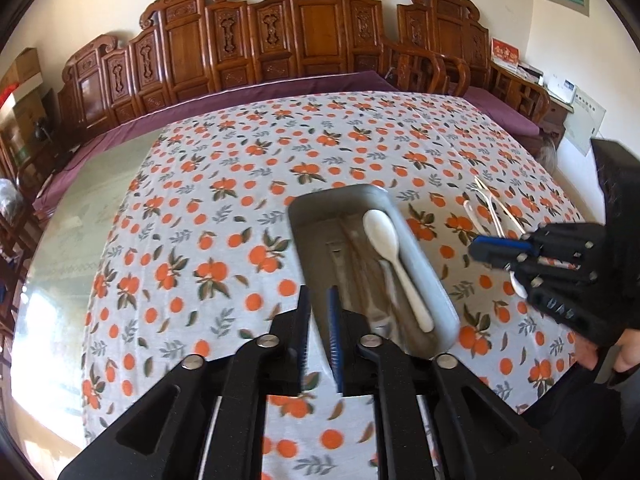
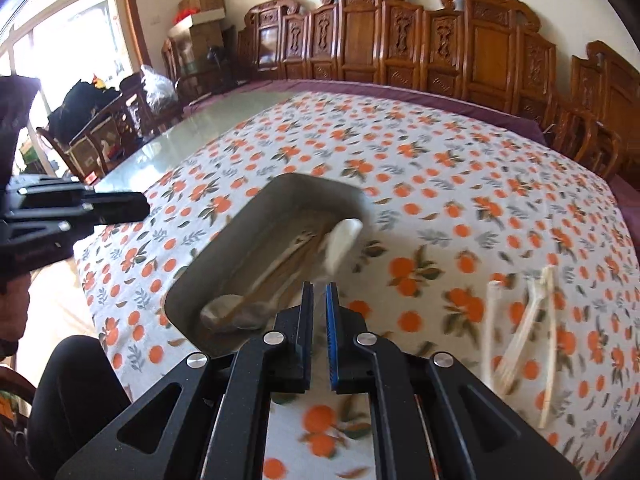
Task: Organize utensils
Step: 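Lower the chopstick into the tray and open the right tool, then grasp another wooden chopstick with the right tool while the left tool reaches for a white spoon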
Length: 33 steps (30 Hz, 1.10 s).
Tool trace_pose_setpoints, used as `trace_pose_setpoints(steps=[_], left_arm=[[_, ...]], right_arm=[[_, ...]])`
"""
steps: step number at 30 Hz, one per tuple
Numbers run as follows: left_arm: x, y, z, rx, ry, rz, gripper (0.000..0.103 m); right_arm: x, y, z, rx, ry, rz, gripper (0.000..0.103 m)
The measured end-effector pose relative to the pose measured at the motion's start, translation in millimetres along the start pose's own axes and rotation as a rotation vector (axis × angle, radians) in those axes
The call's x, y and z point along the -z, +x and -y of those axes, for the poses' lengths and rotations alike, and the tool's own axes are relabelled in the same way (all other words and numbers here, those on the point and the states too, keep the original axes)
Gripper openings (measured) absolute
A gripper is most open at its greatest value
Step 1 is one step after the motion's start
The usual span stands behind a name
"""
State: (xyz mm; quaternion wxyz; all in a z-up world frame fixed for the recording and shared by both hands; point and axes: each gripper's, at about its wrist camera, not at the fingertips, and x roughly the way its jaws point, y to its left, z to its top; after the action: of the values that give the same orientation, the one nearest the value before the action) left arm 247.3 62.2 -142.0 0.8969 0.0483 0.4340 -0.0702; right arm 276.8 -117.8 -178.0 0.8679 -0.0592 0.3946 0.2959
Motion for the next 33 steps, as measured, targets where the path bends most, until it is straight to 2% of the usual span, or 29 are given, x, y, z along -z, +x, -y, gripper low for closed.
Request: trace_pose_setpoints(steps=[9, 15, 18, 20, 33], left_arm=[[-13.3, 17.6, 54.2, 0.034, 0.012, 0.001, 0.016], [-20.5, 37.6, 86.3, 0.072, 0.016, -0.018, 0.022], [-23.1, 46.3, 102.3, 0.086, 0.029, -0.029, 0.025], [-25.6, 52.4, 110.9, 0.096, 0.033, -0.034, 0.033], [-29.2, 100.7, 163.9, 0.148, 0.051, -0.089, 0.038]], right_arm=[[16.1, -26.1, 73.6, 0.075, 0.061, 0.035, 0.008], [17.9, -32.2, 120.1, 0.137, 0.072, 0.04, 0.008], [25.6, -32.2, 139.7, 0.145, 0.085, 0.053, 0.022], [30.9, -30.2, 149.8, 0.145, 0.096, 0.059, 0.027], [57.8, 12.9, 201.6, 0.199, 0.144, -0.051, 0.027]])
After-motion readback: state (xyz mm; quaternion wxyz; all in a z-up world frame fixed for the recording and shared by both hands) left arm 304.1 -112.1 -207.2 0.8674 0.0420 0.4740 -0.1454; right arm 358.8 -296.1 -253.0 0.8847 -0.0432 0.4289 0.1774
